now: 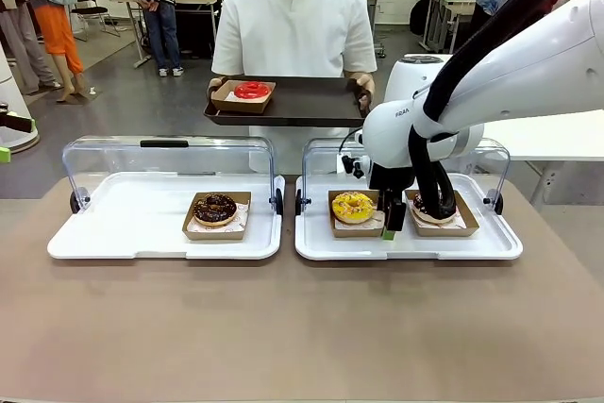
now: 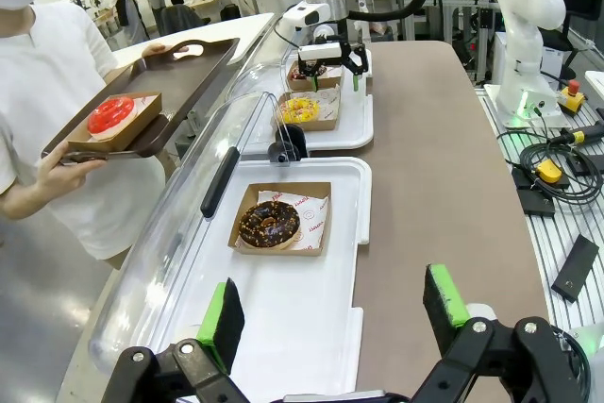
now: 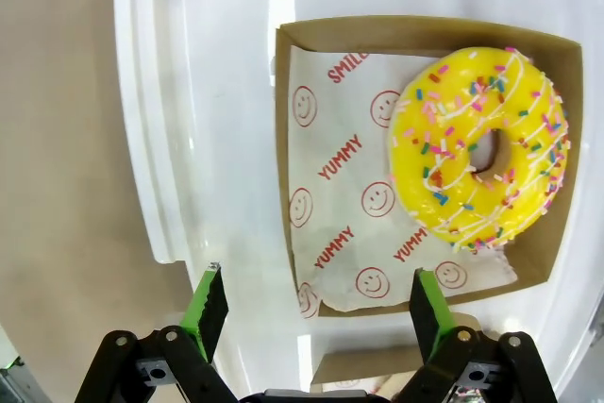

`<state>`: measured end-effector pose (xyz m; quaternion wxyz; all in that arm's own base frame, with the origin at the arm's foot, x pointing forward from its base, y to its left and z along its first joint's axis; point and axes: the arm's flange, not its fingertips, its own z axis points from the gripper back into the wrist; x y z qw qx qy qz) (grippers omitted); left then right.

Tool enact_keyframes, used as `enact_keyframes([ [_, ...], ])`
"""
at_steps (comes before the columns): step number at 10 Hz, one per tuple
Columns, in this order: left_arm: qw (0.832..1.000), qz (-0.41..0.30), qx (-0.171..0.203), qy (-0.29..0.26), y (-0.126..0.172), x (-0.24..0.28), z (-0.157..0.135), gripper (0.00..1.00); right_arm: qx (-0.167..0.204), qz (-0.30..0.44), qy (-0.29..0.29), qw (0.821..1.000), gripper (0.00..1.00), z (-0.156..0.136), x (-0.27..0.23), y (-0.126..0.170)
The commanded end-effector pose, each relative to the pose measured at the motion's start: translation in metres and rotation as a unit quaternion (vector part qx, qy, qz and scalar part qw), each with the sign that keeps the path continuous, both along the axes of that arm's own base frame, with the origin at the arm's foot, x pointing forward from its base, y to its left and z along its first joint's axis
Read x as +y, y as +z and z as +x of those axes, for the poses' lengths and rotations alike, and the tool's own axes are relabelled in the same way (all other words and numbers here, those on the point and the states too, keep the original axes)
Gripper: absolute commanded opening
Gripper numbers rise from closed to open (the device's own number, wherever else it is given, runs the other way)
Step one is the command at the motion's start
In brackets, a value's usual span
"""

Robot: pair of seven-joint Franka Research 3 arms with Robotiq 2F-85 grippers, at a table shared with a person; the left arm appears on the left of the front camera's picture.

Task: Provide the desired donut to the person.
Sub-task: Pick up and lift the Paper togo box containing the Donut pointed at by the person.

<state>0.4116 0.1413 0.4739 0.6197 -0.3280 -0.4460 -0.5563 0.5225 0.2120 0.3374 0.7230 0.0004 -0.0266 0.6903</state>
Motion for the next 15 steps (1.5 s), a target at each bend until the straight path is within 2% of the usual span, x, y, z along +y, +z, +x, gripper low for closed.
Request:
enact_keyframes([
  [1,1.0,-0.008,-0.005,0.001,0.001,0.0,0.0,1.0,-0.005,-0.008,-0.014,1.0,1.0,0.01,0.004,-0.01],
  [12,1.0,-0.008,-0.005,0.001,0.001,0.0,0.0,1.0,0.032,-0.016,-0.001,0.999,1.0,0.005,0.008,-0.022],
  [13,1.0,-0.008,-0.005,0.001,0.001,0.0,0.0,1.0,0.035,-0.017,0.006,0.999,0.58,0.006,0.007,-0.023],
  [14,1.0,-0.008,-0.005,0.001,0.001,0.0,0.0,1.0,0.035,-0.016,0.008,0.999,0.41,0.005,0.007,-0.022],
  [15,1.0,-0.008,-0.005,0.001,0.001,0.0,0.0,1.0,0.034,-0.015,0.009,0.999,0.0,0.004,0.008,-0.022],
])
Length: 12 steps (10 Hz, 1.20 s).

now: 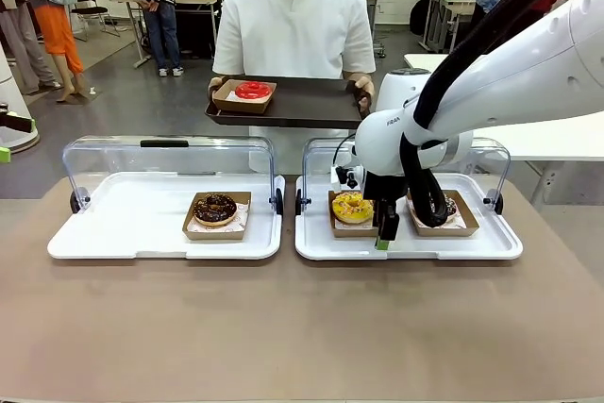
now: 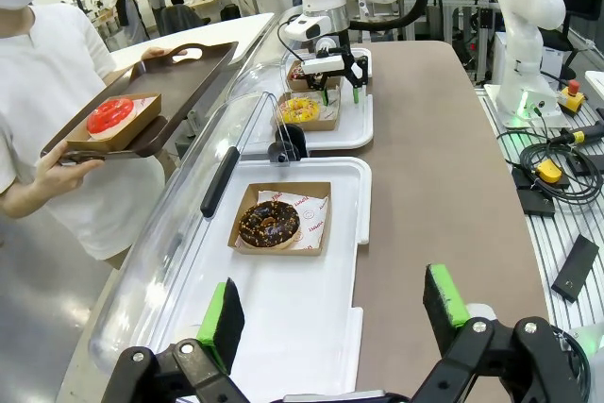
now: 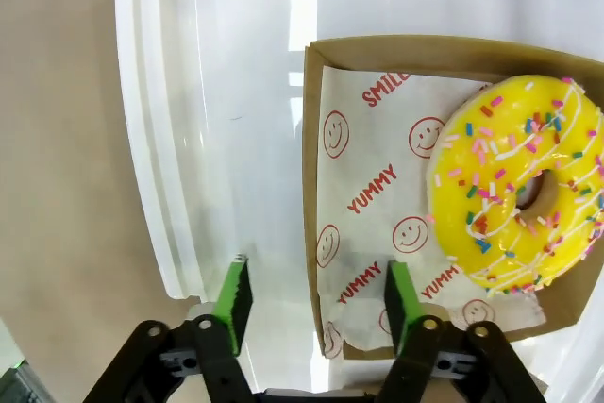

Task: Provide the desired donut to the person.
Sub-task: Pick up and lift the Paper togo box containing the Donut pointed at by the person.

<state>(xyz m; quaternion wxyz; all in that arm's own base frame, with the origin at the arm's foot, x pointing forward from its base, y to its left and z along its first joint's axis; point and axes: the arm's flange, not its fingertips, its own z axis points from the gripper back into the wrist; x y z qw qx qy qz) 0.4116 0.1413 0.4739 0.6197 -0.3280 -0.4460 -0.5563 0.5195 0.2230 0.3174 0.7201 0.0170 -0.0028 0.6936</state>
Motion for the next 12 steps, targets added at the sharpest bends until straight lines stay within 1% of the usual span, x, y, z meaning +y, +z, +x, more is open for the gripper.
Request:
enact_keyframes([
  [1,1.0,-0.008,-0.005,0.001,0.001,0.0,0.0,1.0,0.004,-0.01,0.004,1.0,0.0,0.007,-0.003,-0.001],
  [2,1.0,-0.008,-0.005,0.001,0.001,0.0,0.0,1.0,0.005,-0.01,0.004,1.0,0.0,0.007,-0.003,-0.002],
  [3,1.0,-0.008,-0.005,0.001,0.001,0.0,0.0,1.0,0.005,-0.01,0.003,1.0,0.14,0.007,-0.003,-0.002],
  [4,1.0,-0.008,-0.005,0.001,0.001,0.0,0.0,1.0,0.004,-0.01,0.004,1.0,0.03,0.007,-0.003,-0.002],
  [5,1.0,-0.008,-0.005,0.001,0.001,0.0,0.0,1.0,0.004,-0.01,0.003,1.0,0.0,0.007,-0.004,-0.002],
  [10,1.0,-0.008,-0.005,0.001,0.001,0.0,0.0,1.0,0.003,-0.012,0.004,1.0,0.0,0.006,-0.002,0.0],
  [12,1.0,-0.008,-0.005,0.001,0.001,0.0,0.0,1.0,0.004,-0.005,-0.001,1.0,0.0,-0.009,0.004,0.014],
])
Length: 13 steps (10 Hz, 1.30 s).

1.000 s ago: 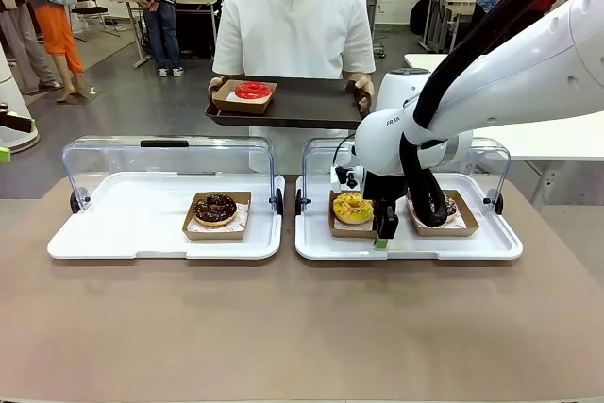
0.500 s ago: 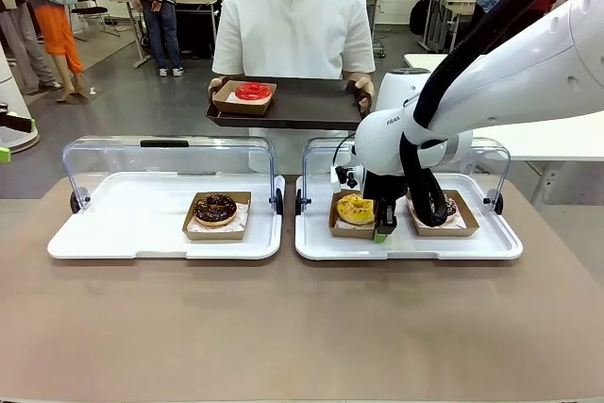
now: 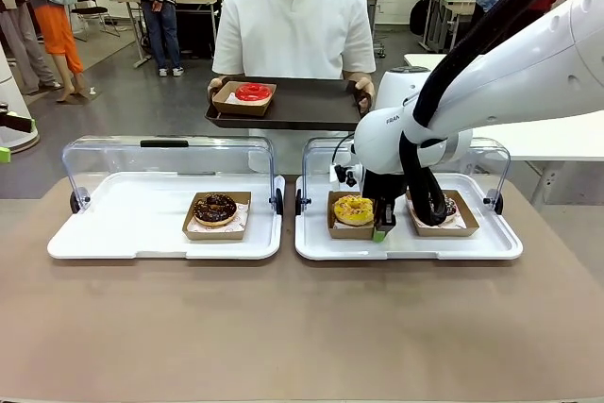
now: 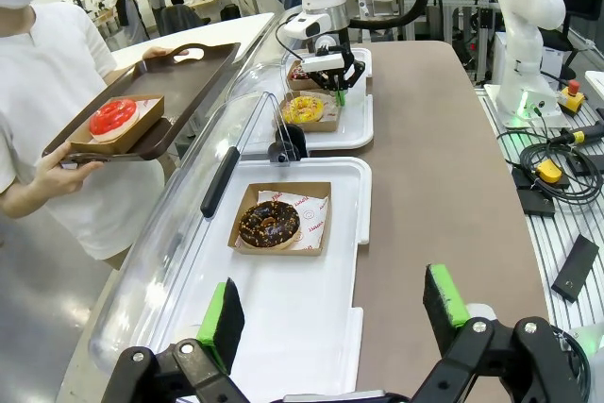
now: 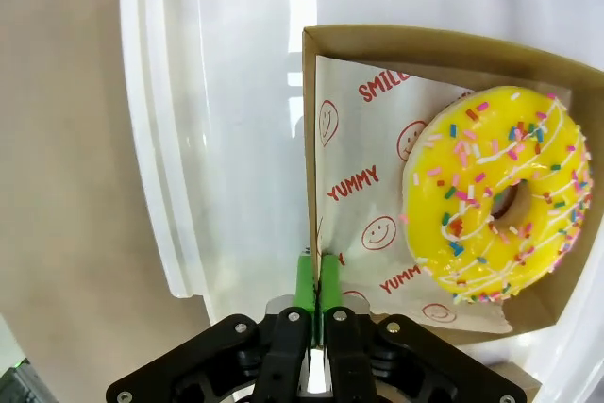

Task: Provide the desired donut to the person.
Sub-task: Pick up and lift the Paper togo box containing the Donut pointed at by the person.

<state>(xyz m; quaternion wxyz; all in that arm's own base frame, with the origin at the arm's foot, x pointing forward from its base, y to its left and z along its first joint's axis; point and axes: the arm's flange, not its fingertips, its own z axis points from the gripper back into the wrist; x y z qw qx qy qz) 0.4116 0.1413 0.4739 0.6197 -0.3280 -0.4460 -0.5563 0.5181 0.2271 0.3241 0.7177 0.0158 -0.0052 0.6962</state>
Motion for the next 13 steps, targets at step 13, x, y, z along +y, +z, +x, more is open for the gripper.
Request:
enact_keyframes([
  [13,1.0,-0.008,-0.005,0.001,0.001,0.0,0.0,1.0,-0.011,-0.072,0.029,0.997,0.0,-0.199,0.053,0.198],
])
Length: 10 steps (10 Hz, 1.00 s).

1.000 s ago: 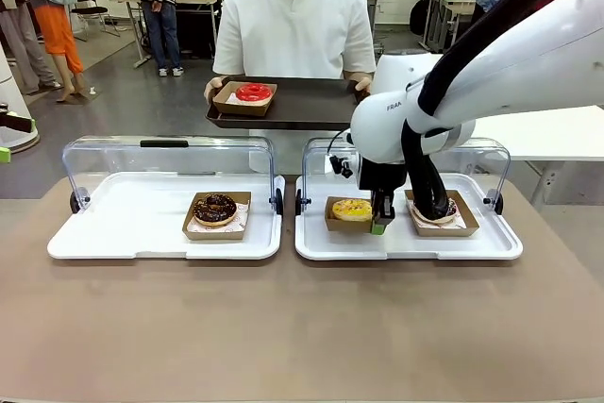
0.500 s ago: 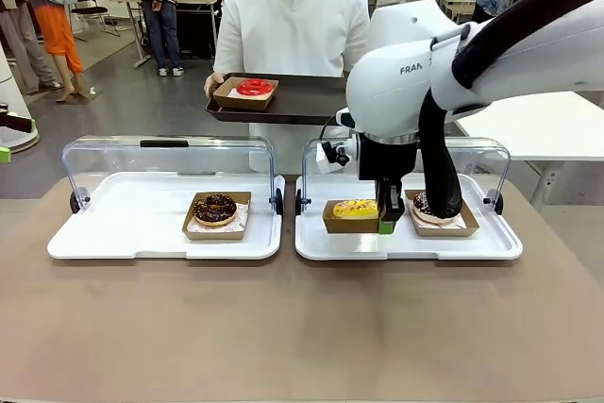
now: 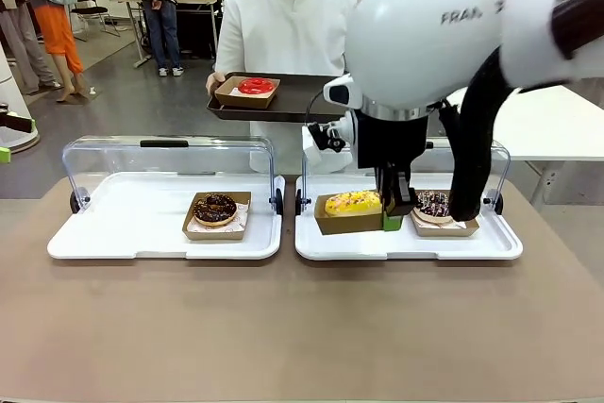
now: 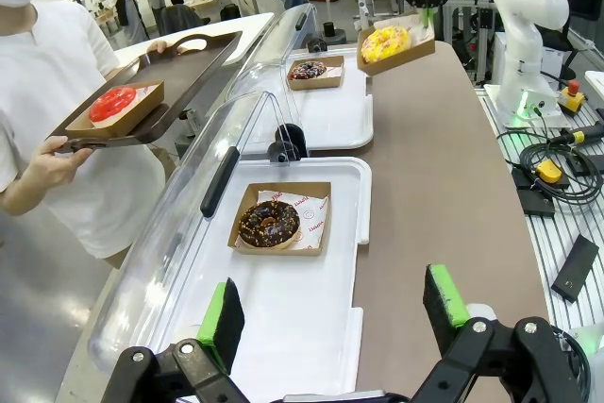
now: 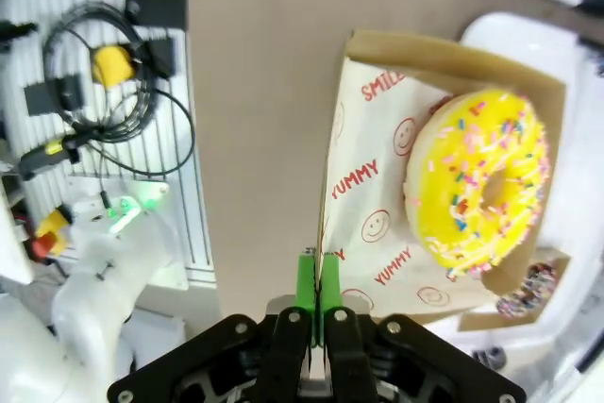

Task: Provide the desired donut to the person.
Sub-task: Pick up and lift the Paper togo box containing the Donut pointed at by the person.

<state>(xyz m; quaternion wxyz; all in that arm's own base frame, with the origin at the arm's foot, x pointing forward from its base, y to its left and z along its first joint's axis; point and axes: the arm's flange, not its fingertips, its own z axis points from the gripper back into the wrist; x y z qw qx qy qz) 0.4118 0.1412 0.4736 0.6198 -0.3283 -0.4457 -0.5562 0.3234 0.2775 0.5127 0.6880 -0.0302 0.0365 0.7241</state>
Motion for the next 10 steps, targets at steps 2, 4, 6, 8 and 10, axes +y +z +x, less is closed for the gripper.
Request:
enact_keyframes([
  [2,1.0,-0.008,-0.006,0.001,0.001,0.0,0.0,1.0,-0.05,0.014,-0.034,0.998,0.0,-0.011,0.003,0.044],
  [4,1.0,-0.008,-0.006,0.001,0.001,0.0,0.0,1.0,-0.067,0.03,-0.029,0.997,0.0,-0.011,0.0,0.065],
  [6,1.0,-0.008,-0.006,0.001,0.001,0.0,0.0,1.0,-0.063,0.047,-0.042,0.996,0.0,0.005,-0.008,0.074],
  [8,1.0,-0.008,-0.006,0.001,0.001,0.0,0.0,1.0,-0.059,0.042,-0.023,0.997,0.0,0.028,-0.016,0.066],
  [10,1.0,-0.008,-0.006,0.001,0.001,0.0,0.0,1.0,-0.061,0.048,-0.041,0.996,0.0,0.005,-0.012,0.076],
])
